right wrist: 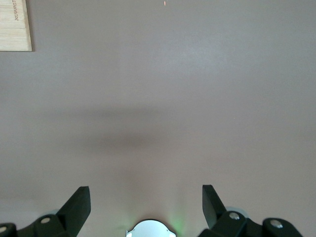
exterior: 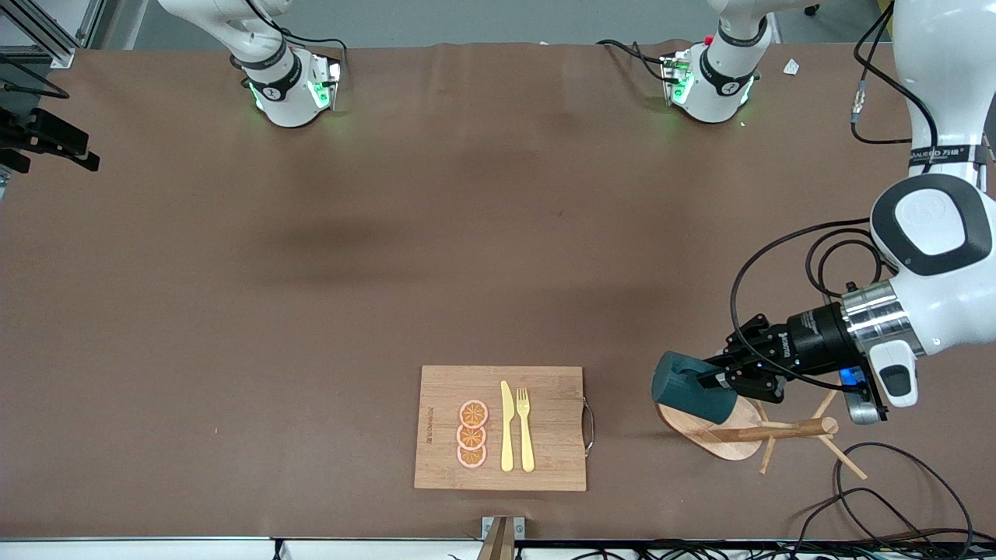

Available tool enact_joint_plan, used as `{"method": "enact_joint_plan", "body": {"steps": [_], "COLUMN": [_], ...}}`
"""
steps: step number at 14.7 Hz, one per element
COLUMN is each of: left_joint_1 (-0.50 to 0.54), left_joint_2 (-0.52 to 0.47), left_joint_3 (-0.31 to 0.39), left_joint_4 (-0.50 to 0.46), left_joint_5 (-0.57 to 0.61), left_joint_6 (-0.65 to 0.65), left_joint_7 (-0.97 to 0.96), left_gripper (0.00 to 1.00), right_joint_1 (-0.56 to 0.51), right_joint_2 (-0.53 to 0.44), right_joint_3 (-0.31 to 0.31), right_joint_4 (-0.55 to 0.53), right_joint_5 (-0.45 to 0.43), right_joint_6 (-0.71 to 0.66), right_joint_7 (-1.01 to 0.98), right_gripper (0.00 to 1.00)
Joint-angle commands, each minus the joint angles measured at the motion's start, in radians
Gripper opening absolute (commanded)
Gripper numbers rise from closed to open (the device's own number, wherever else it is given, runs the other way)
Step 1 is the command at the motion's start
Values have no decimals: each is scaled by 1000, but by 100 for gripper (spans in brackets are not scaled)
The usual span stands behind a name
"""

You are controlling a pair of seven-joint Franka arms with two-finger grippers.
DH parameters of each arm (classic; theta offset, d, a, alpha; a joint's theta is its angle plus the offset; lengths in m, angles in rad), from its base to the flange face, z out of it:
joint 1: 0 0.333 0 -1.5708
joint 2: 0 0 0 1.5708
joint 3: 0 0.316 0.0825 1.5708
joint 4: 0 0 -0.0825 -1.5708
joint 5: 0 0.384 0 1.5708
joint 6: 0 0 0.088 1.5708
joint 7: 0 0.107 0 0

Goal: Pass cup and hang on rack
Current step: 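Tilt the mug with the left gripper and hook it onto a rack peg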

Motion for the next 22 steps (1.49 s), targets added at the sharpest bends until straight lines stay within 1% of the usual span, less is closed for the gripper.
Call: {"method": "enact_joint_plan", "body": {"steps": [1, 6, 16, 19, 22], "left_joint_1": [25, 55, 119, 139, 168], "left_joint_2": [56, 61, 99, 101, 129], "left_joint_3": [-15, -3, -4, -3, -3], "left_joint_4": [57, 54, 56, 53, 51], "left_joint_5": [-92, -94, -109, -174, -243], "left_joint_6": [-2, -14, -10, -10, -10], "left_joint_7": [11, 58, 52, 52, 58], "left_gripper": [0, 1, 0, 1, 1], "right_joint_1": [3, 4, 1, 4, 3], "right_joint_2": [-28, -28, -26, -28, -28], "right_joint_3": [0, 2, 0, 0, 0], "right_joint_4": [-27, -27, -29, -27, -27], "right_joint_5": [-17, -17, -17, -17, -16], "right_joint_6": [4, 4, 2, 2, 2], "right_joint_7": [-8, -7, -8, -7, -7], "right_gripper": [100, 100, 100, 100, 100]}}
